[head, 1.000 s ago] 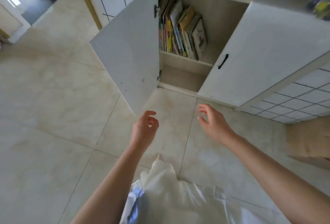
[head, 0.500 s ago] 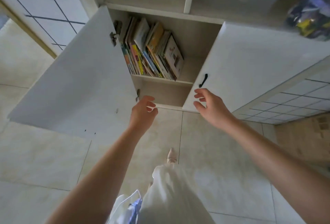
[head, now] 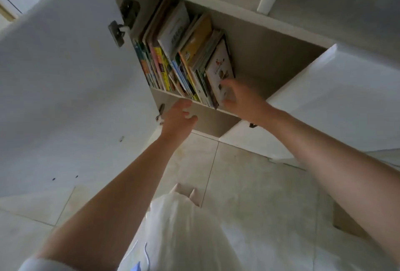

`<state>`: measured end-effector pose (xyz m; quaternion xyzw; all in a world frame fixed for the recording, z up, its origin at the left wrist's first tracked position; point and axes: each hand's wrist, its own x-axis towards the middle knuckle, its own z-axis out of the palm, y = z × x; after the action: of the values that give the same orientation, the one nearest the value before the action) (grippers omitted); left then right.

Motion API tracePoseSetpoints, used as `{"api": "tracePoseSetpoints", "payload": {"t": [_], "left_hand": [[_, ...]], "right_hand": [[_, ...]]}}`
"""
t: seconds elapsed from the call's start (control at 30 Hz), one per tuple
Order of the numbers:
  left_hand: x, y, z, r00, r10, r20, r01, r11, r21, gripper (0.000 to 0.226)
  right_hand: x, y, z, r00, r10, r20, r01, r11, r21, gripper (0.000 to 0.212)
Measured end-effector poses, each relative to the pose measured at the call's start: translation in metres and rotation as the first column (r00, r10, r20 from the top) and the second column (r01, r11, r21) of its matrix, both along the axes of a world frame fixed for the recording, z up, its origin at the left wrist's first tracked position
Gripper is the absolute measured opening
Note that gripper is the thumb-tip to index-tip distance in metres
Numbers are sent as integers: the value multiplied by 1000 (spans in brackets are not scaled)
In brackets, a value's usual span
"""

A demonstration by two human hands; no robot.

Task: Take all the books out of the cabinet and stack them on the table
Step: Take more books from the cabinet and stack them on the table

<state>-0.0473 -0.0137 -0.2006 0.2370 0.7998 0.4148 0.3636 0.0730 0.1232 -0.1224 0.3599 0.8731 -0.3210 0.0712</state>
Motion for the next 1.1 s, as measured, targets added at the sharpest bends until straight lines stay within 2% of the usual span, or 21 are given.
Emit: {"api": "tracePoseSetpoints", "payload": {"t": [0.23,0.4,0.5,0.6,0.7,0.9,0.97,1.1], "left_hand": [[-18,50,-45,992,40,-118,-30,996,90,48],[-17,74,-73,988,114,-101,-90,973,212,62],[-18,81,-86,995,65,-75,-43,963,265,68],[-21,84,-100,998,23,-61,-4,956,293,70],[-26,85,-109,999,52,-3,-48,954,297,70],[-15,89,-109,994,76,85,-100,936,338,74],[-12,91,-108,991,92,100,-122,927,354,75],[-8,96,-110,989,122,85,-145,913,382,75]], "right_hand": [[-70,50,-64,954,-300,-3,290,926,-242,51],[-107,67,-83,843,-534,58,510,763,-397,81],[-124,72,-90,789,-605,107,575,665,-477,103],[-138,77,-99,753,-643,141,617,615,-492,113],[-145,80,-103,753,-641,147,631,640,-440,119],[-142,89,-98,809,-570,146,570,696,-438,139],[-141,91,-98,817,-559,141,558,705,-438,134],[-136,97,-102,838,-525,152,529,709,-466,113]]}}
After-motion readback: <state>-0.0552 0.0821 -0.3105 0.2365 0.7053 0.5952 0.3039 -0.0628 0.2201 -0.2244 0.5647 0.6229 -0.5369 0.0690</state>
